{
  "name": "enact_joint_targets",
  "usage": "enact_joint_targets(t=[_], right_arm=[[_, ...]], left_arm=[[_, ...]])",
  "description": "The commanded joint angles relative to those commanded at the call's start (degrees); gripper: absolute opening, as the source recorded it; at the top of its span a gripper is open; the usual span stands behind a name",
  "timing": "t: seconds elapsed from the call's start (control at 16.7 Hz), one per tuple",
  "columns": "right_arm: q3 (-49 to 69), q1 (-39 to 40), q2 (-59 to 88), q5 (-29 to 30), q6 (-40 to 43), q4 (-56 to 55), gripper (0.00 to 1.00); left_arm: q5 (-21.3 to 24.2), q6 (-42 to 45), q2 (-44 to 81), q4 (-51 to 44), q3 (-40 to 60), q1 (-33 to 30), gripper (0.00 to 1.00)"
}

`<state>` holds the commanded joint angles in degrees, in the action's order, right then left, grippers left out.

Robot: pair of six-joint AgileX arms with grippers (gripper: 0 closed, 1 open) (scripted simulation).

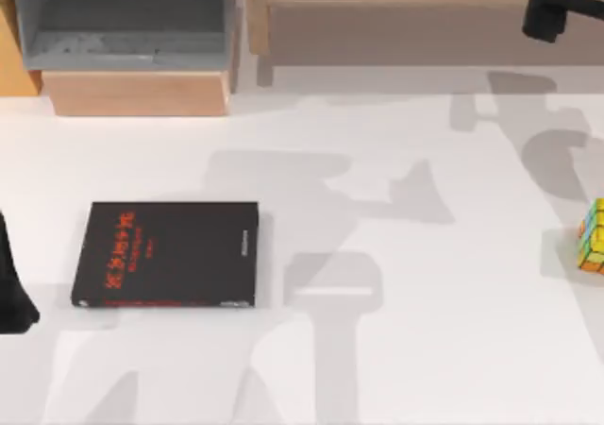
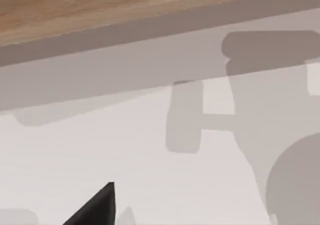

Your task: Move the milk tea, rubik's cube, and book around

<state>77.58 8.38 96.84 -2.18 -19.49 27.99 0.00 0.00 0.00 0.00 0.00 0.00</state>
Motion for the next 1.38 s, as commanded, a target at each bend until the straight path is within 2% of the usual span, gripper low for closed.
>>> enact_joint_targets(t=[0.36,0.6,1.08,1.38], right_arm=[[3.4,-2.44,7.94,0.18,-0.84,26.82,1.0],[4.06,-5.86,10.81,1.74,1.39,35.79,1.0],[4.73,-6.57,10.55,2.18,1.98,37.01,1.0],[-0.2,-6.69,12.65,2.24,1.9,29.87,1.0]], left_arm=[[0.0,0.0,0.0,0.0,0.0,0.0,1.0],[0.0,0.0,0.0,0.0,0.0,0.0,1.0],[0.0,0.0,0.0,0.0,0.0,0.0,1.0],[0.0,0.0,0.0,0.0,0.0,0.0,1.0]])
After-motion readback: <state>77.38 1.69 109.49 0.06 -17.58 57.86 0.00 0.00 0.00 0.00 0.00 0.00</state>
